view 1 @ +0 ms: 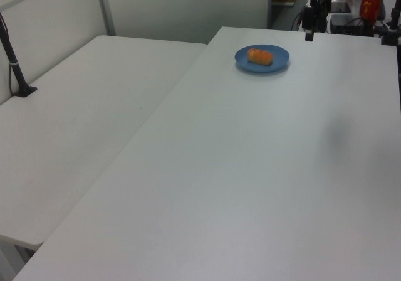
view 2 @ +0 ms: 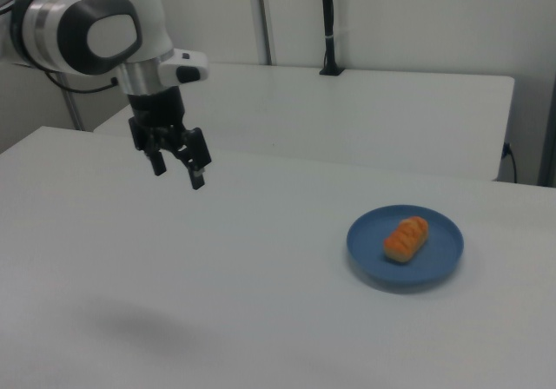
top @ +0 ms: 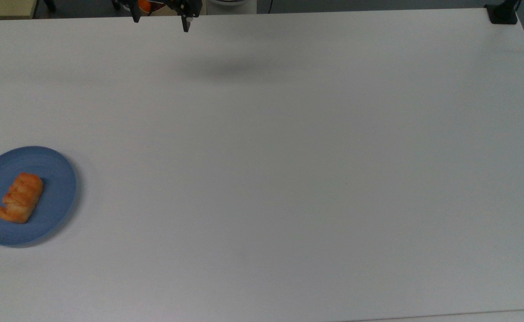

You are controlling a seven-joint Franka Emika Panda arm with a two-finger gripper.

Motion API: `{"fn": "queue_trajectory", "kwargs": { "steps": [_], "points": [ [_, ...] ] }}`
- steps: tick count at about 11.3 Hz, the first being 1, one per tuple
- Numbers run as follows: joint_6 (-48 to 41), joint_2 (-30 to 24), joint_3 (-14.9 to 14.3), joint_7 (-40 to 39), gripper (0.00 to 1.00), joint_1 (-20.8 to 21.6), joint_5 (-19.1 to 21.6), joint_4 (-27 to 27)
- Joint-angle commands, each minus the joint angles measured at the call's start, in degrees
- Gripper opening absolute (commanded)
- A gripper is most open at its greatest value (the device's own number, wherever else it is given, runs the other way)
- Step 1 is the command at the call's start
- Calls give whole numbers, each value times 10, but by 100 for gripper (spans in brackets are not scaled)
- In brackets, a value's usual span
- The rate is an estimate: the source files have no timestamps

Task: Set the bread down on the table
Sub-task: 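Move the open gripper over the orange bread roll on the blue plate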

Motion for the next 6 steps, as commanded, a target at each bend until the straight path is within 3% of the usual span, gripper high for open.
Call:
{"fn": "queue_trajectory", "kwargs": {
  "steps": [1, 3, 6],
  "points": [
    [4, 99, -1, -25, 100, -43, 4, 122],
    [62, 162, -1, -37, 100, -89, 10, 175],
    [289, 272, -2, -26, 100, -136, 10, 200]
  ]
}}
